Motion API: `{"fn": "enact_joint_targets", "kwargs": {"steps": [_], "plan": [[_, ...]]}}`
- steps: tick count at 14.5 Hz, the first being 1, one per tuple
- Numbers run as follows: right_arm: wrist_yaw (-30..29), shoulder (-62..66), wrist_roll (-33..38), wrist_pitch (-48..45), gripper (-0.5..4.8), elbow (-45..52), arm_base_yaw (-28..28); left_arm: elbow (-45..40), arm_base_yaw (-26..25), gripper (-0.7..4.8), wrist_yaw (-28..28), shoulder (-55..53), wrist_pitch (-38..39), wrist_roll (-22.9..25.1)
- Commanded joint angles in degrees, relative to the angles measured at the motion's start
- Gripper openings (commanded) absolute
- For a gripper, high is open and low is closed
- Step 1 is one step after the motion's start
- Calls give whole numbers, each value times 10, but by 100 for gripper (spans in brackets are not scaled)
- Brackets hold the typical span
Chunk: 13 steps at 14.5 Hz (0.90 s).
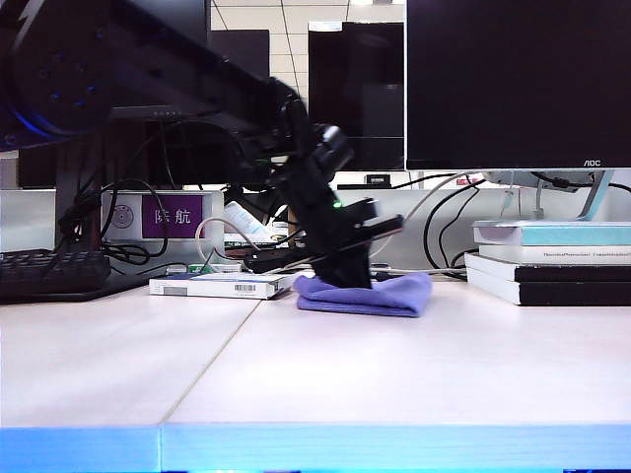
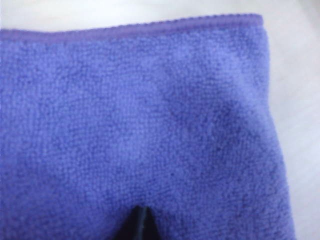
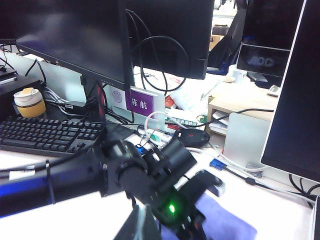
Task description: Wipe the table from front to back using the rag.
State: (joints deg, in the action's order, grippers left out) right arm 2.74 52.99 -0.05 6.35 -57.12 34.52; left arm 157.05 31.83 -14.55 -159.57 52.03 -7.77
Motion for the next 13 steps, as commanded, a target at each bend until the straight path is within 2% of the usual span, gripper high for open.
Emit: {"fn": "enact_joint_targets", "kwargs": {"steps": [1, 8, 10, 13], "plan": [[-3, -1, -3, -11, -5, -3, -1, -1, 16, -5, 14, -4, 40, 0], [1, -1, -2, -10, -5, -3, -1, -1, -9, -6, 19, -4, 89, 11], [5, -1, -2, -1, 45, -3, -1, -1, -15, -6, 19, -1, 89, 11], [5, -1, -2, 11, 45, -3, -1, -1, -16, -5, 19, 0, 82, 11]]}}
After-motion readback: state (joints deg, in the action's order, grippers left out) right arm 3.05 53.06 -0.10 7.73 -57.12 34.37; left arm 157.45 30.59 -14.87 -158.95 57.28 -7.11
